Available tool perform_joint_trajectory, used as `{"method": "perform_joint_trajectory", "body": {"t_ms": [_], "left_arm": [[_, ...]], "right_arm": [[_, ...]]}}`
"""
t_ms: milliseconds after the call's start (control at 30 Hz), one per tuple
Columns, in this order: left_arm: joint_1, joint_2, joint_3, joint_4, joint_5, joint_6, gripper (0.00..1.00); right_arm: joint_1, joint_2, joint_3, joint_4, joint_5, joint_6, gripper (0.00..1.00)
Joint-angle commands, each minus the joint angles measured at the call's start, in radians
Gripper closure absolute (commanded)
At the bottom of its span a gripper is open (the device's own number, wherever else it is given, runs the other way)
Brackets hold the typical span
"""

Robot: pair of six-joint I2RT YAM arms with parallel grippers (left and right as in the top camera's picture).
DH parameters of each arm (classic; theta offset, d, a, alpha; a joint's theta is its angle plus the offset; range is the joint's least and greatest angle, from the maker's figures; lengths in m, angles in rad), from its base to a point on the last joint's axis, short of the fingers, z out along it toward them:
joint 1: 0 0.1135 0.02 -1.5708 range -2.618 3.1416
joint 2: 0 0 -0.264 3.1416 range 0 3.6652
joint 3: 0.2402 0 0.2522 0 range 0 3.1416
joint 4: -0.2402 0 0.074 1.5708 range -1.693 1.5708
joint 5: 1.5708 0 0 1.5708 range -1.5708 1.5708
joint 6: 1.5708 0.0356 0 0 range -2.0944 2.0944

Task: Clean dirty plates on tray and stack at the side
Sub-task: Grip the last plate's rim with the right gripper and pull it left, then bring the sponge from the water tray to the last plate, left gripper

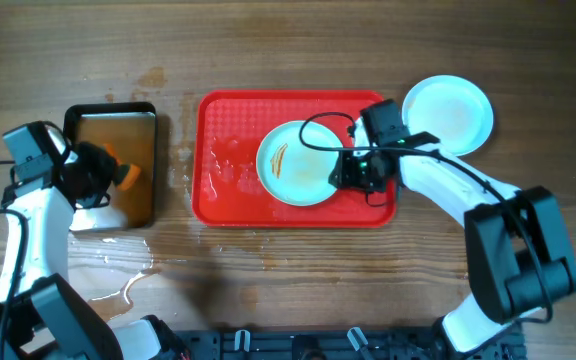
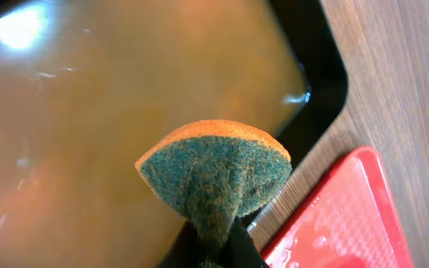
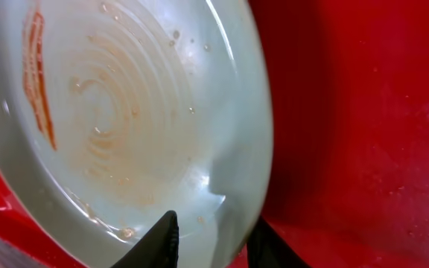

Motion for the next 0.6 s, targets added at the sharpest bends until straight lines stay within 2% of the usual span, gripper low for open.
{"method": "perform_joint_trajectory", "body": {"t_ms": [0,33,133,267,433,567], "left_arm": [[-0.031,-0.006,-0.002,0.013,0.011,0.005,0.96],[-0.036,-0.006,-0.002,0.013,0.011,0.005,0.96],[-0.046,-0.006,-0.002,0.013,0.012,0.005,0.96],[-0.047,-0.006,-0.002,0.013,0.012,0.005,0.96],[-0.047,-0.006,-0.002,0.013,0.012,0.005,0.96],[-0.047,-0.006,-0.002,0.013,0.012,0.005,0.96]], "right_arm": [[0.004,0.075,0.153,-0.108,0.110,-0.033,0.63],[0.004,0.087,0.187,-0.137,0.122,-0.036,0.60],[0.004,0.114,0.265,-0.187,0.153,0.005,0.60],[0.008,0.130,0.262,-0.193,0.160,0.081,0.67],[0.046,0.178,0.262,-0.250,0.160,0.142,0.67],[0.079,0.216,0.261,-0.227,0.164,0.172,0.70]]}}
